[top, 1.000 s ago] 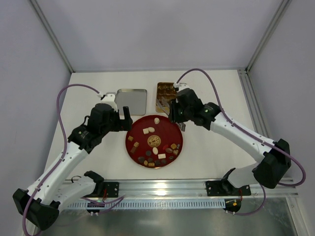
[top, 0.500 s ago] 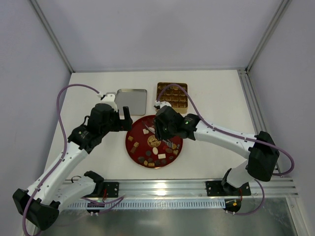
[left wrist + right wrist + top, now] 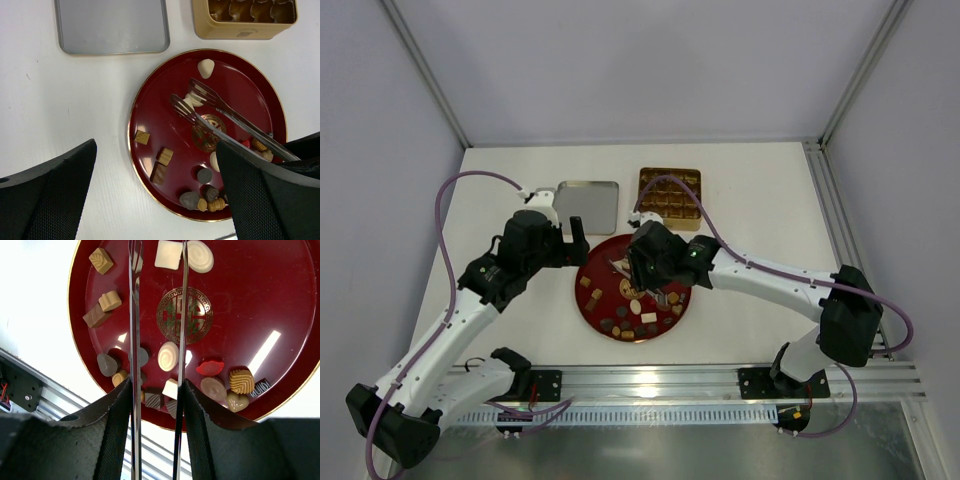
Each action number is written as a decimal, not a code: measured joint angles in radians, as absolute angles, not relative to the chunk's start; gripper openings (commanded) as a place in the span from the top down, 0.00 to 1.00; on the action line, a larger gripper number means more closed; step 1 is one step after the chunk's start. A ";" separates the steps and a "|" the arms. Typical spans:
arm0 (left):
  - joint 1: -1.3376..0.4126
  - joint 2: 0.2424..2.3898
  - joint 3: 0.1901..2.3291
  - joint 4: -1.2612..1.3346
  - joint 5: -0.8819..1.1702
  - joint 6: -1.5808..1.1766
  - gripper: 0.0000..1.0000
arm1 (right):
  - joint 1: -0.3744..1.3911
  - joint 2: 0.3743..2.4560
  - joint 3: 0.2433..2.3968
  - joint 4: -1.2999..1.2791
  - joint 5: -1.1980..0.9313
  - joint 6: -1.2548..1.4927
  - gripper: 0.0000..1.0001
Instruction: Pack the chocolate
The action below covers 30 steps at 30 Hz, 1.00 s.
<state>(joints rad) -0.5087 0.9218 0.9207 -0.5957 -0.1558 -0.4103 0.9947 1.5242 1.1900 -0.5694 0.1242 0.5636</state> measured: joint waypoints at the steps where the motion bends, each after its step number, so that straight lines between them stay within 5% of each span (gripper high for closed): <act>1: -0.509 0.922 0.921 -0.595 -0.156 -0.410 0.00 | 0.998 1.527 1.189 -0.568 0.124 0.564 0.54; 30: -0.509 0.922 0.920 -0.596 -0.155 -0.410 0.00 | 1.065 1.570 1.182 -0.619 0.199 0.579 0.55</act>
<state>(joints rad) -0.5087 0.9218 0.9203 -0.5957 -0.1555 -0.4103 1.0649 1.5700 1.1820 -0.6186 0.1993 0.5793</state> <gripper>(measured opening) 0.996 0.458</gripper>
